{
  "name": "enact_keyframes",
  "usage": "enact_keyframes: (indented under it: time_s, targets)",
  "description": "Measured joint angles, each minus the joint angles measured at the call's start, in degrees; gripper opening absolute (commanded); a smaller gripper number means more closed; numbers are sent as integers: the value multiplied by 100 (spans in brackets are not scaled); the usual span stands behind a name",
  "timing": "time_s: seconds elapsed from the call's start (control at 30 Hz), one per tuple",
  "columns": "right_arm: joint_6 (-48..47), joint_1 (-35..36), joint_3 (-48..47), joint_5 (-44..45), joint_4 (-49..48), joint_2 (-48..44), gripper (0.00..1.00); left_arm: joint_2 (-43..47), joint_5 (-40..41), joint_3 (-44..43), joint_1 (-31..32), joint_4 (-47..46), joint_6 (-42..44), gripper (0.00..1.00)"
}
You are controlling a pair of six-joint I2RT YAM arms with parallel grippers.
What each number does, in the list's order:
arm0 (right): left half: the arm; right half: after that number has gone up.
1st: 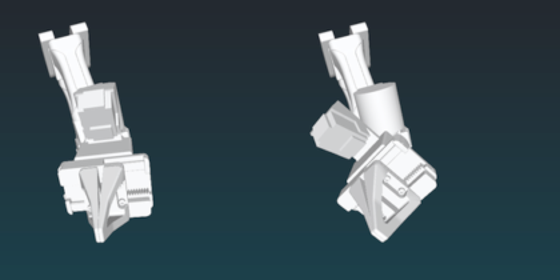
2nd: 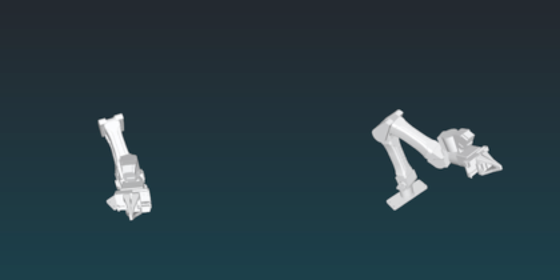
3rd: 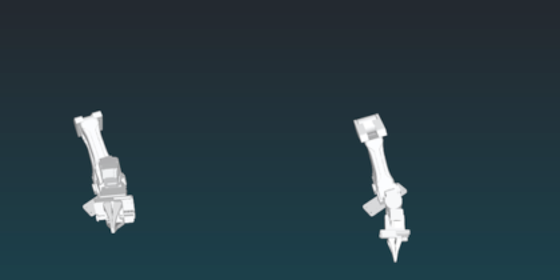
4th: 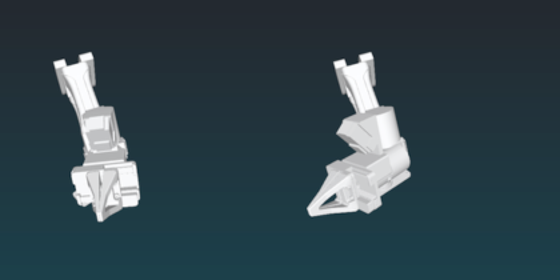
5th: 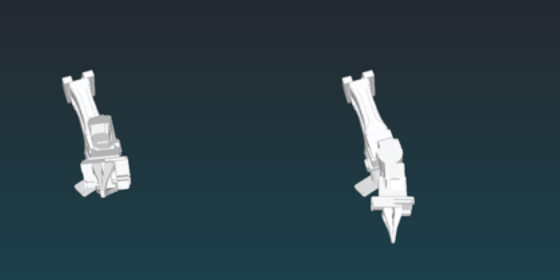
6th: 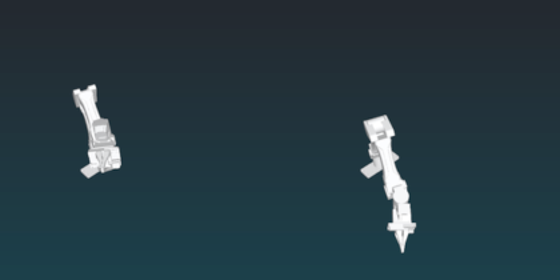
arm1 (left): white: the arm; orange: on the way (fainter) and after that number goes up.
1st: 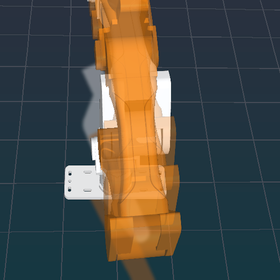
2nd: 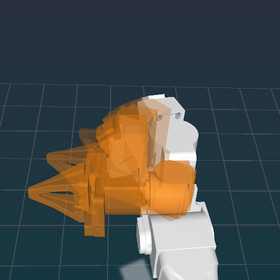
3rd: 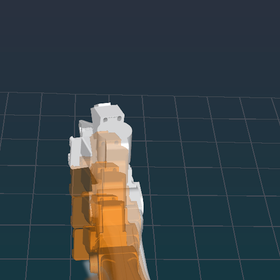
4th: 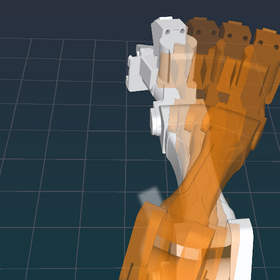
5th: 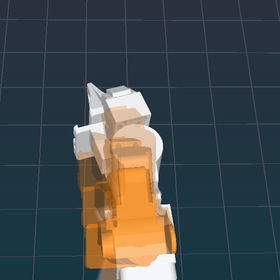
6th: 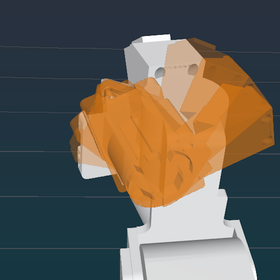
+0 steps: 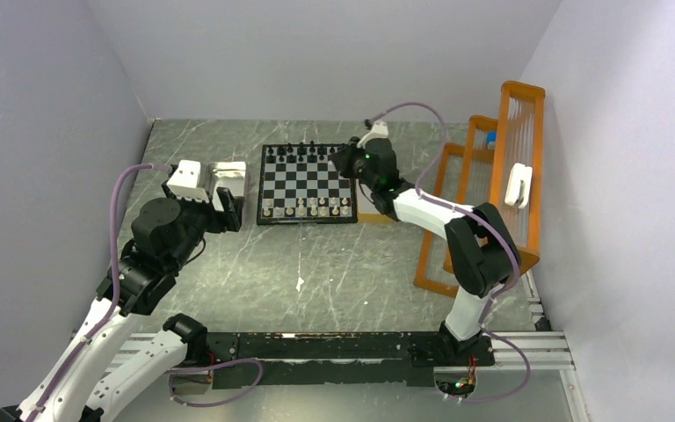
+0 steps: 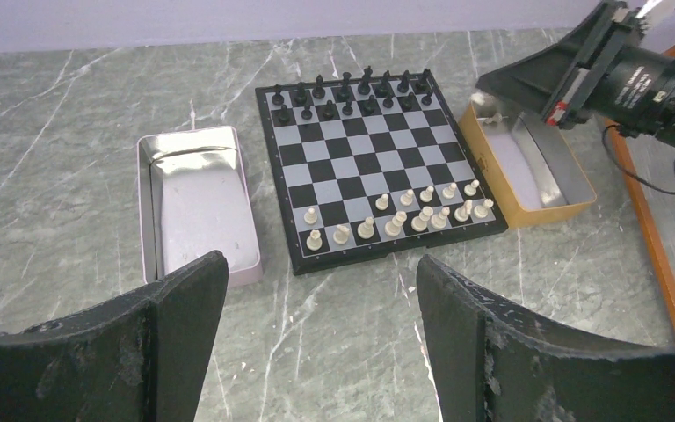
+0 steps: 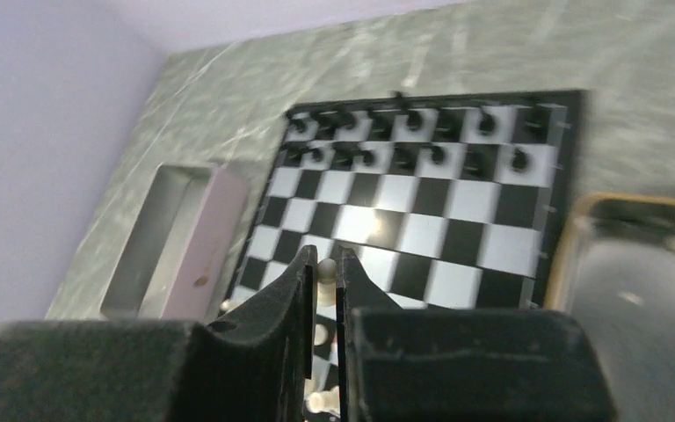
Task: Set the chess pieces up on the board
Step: Place the chess piece on the chessboard.
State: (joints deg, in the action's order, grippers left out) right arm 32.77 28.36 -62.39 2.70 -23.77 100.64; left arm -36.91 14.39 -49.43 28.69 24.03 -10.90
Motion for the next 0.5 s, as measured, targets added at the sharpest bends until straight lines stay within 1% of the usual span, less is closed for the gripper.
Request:
enact_keyframes:
  time_s: [0.23,0.33,0.5]
  targets:
    - [-1154,649,-251,-1073,-1073,656,13,0,4,0,0,2,0,82]
    - [-1467,809,-404,-1596,-1567,1211,14,0,31,0,0,2,-2,82]
    - [-1891,920,-767,-2173,-1757,1945,14,0,94,0,0,2,0,82]
